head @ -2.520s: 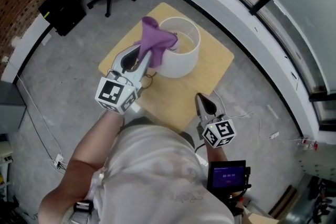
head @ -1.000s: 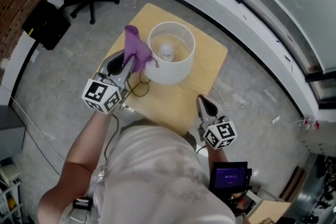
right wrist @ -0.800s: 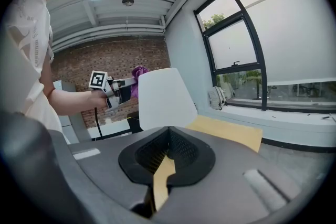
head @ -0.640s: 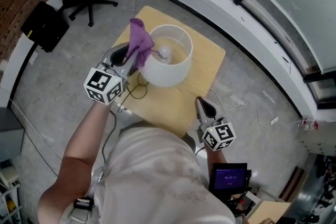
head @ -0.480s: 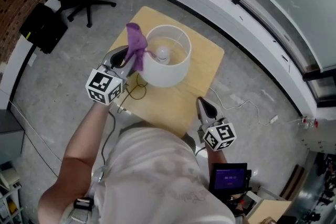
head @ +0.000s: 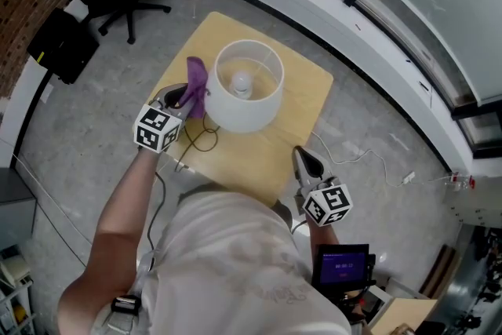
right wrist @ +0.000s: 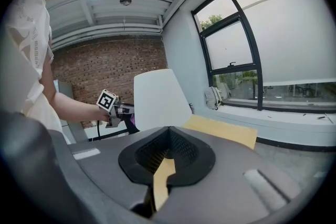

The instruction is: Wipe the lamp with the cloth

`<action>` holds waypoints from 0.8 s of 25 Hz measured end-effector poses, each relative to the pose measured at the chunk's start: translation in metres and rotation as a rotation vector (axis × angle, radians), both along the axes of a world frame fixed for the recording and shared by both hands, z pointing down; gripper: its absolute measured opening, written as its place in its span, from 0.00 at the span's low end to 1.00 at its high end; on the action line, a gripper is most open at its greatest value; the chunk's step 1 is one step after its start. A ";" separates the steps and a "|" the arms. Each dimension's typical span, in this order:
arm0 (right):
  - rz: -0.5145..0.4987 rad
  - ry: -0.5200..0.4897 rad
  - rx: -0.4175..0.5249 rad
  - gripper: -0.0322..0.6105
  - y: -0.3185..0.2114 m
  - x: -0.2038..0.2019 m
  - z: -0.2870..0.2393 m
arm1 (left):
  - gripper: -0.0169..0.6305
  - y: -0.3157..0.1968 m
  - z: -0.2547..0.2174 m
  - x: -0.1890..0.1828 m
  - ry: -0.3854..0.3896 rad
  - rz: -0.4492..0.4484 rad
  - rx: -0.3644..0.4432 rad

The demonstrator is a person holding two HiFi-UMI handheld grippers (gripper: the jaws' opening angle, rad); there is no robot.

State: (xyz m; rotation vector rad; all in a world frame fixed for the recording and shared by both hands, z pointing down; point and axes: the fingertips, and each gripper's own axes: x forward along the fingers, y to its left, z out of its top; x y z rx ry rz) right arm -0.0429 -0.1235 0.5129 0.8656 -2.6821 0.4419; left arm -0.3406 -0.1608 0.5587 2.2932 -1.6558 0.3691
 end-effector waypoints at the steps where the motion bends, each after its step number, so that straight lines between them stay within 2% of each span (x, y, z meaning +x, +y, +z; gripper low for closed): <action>1: -0.001 0.000 0.001 0.07 0.000 -0.001 -0.001 | 0.15 -0.001 0.001 -0.003 -0.016 0.000 -0.007; 3: 0.001 -0.006 0.004 0.07 -0.001 -0.001 -0.002 | 0.15 -0.006 -0.008 -0.010 -0.043 -0.006 0.015; 6: 0.005 -0.012 0.006 0.07 -0.002 0.000 -0.002 | 0.15 -0.020 -0.048 -0.020 -0.049 -0.007 0.117; 11: -0.004 0.011 0.018 0.07 0.002 -0.002 0.002 | 0.15 -0.038 -0.146 -0.023 0.027 0.070 0.365; 13: -0.004 0.015 0.017 0.07 0.003 -0.001 0.003 | 0.15 -0.040 -0.175 -0.016 0.063 0.128 0.431; 16: 0.013 0.011 0.012 0.07 0.002 0.003 0.005 | 0.15 -0.047 -0.185 -0.005 0.061 0.206 0.439; 20: 0.032 0.007 0.008 0.07 0.000 0.009 0.006 | 0.15 -0.060 -0.155 0.001 0.006 0.225 0.357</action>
